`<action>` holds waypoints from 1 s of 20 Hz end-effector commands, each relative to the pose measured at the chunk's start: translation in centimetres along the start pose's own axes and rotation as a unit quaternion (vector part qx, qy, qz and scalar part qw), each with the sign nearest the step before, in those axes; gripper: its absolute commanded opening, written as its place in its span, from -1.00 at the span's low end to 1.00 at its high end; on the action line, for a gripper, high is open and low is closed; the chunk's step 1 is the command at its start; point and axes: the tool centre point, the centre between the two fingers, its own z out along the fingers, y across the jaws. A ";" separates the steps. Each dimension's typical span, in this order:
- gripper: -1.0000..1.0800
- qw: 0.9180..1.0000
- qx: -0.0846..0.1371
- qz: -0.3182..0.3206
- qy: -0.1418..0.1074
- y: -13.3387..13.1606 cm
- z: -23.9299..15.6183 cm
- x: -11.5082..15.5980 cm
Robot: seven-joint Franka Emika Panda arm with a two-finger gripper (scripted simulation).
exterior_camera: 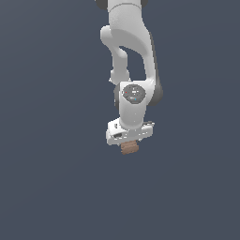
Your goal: Pick up the object and move it to a goal position.
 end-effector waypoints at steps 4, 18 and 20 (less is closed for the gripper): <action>-1.00 1.000 0.000 0.000 -0.002 1.5 -4.3 -0.8; -1.00 1.000 0.002 0.001 -0.012 6.0 -16.8 -2.6; -1.00 1.000 0.002 0.001 -0.012 6.3 -17.7 -2.7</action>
